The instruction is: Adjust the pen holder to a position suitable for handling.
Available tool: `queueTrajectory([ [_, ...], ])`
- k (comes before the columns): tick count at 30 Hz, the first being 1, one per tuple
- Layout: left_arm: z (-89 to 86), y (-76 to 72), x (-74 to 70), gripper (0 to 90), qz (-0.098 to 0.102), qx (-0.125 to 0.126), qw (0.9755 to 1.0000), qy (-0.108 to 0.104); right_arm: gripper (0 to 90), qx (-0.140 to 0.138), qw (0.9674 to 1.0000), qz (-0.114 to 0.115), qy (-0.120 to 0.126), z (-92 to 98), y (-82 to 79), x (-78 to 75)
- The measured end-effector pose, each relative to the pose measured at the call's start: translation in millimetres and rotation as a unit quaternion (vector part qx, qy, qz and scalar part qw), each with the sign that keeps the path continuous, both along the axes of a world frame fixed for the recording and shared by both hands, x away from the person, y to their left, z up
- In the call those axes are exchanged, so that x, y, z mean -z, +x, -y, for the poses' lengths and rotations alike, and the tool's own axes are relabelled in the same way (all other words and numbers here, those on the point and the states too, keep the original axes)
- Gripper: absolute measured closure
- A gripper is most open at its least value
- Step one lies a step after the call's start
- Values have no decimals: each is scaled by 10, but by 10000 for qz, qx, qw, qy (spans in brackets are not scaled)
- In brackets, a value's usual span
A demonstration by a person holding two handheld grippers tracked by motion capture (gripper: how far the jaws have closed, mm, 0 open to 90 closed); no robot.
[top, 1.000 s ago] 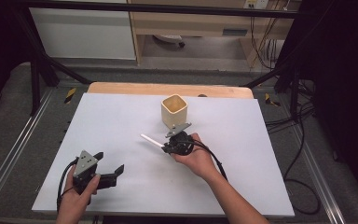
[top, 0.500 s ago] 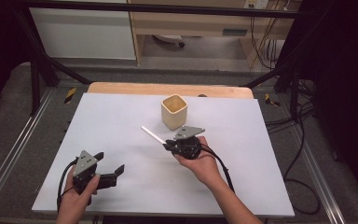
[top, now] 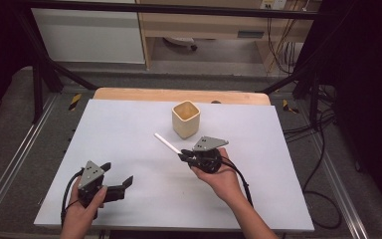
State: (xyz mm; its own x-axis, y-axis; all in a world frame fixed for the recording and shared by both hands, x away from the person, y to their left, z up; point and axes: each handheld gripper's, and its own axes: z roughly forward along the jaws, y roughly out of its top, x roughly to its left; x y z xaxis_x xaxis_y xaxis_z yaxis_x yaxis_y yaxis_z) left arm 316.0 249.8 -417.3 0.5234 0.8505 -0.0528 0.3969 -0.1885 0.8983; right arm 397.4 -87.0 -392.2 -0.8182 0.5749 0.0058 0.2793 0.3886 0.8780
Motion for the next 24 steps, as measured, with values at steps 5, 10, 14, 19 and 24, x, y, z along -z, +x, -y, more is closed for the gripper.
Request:
queueTrajectory([
  [5,4,0,0,78,-1,7,10000,5,789,21,10000,18,38,35,-32,-14],
  [10,8,-2,0,77,7,11,10000,5,789,70,9999,53,108,87,-74,-25],
  [14,9,-2,-1,77,12,11,10000,14,789,113,9997,74,179,128,-109,-30],
  [19,7,-6,-6,78,23,1,10000,-2,789,144,9993,126,323,166,-163,-32],
  [24,3,-16,-25,77,84,22,9999,-141,789,157,9986,199,471,187,-232,-18],
])
